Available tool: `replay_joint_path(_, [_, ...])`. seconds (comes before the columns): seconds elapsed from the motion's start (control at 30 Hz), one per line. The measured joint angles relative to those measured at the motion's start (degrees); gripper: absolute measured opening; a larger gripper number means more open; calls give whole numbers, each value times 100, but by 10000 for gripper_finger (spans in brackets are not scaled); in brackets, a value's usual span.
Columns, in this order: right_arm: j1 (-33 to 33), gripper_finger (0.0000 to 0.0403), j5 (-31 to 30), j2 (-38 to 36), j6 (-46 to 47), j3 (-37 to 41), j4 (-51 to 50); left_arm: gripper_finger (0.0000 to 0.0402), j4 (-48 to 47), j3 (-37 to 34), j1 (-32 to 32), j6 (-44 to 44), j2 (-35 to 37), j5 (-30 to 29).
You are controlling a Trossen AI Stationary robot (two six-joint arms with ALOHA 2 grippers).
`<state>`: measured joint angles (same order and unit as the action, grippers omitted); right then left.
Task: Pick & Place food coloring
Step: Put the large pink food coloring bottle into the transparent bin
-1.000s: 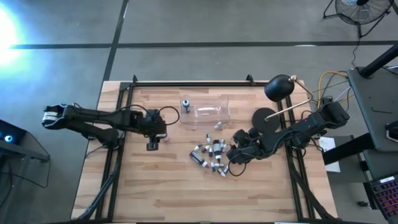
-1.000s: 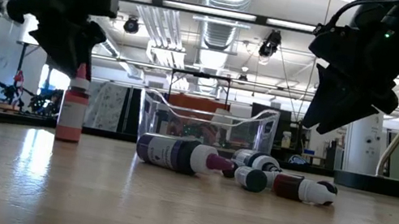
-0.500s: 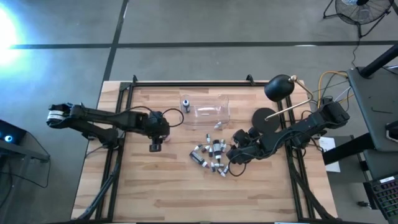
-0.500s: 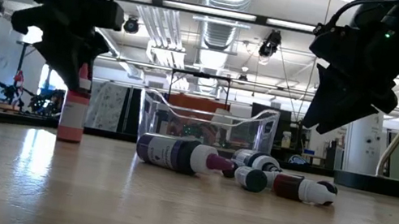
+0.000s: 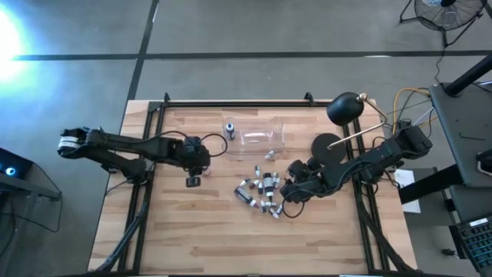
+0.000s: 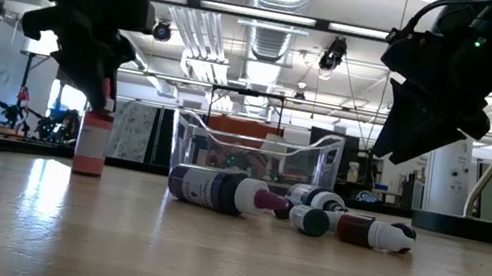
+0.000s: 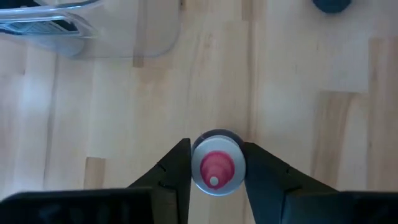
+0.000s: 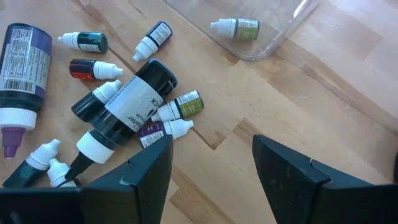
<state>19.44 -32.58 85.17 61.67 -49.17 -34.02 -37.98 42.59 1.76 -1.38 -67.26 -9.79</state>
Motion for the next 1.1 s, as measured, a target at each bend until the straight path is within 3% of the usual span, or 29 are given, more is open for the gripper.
replay_joint_path(0.17, [4, 214, -67, -91, 144, -9, -4, 94, -259, 428, 4, 187, -21, -228])
replay_joint_path(0.47, [0, 214, -650, -662, 259, -24, -31, 94, -1500, 3043, 255, -270, -508, -348])
replay_joint_path(0.63, [0, 214, -1115, -878, 435, -20, -50, 94, -1580, 3815, 805, -841, -1348, -185])
replay_joint_path(0.87, [2, 214, -1200, -835, 441, -7, -48, 94, -894, 3608, 1254, -1380, -2133, 184])
replay_joint_path(1.1, [5, 214, -1217, -737, 701, 17, -30, 94, 597, 2418, 1365, -1238, -1981, 246])
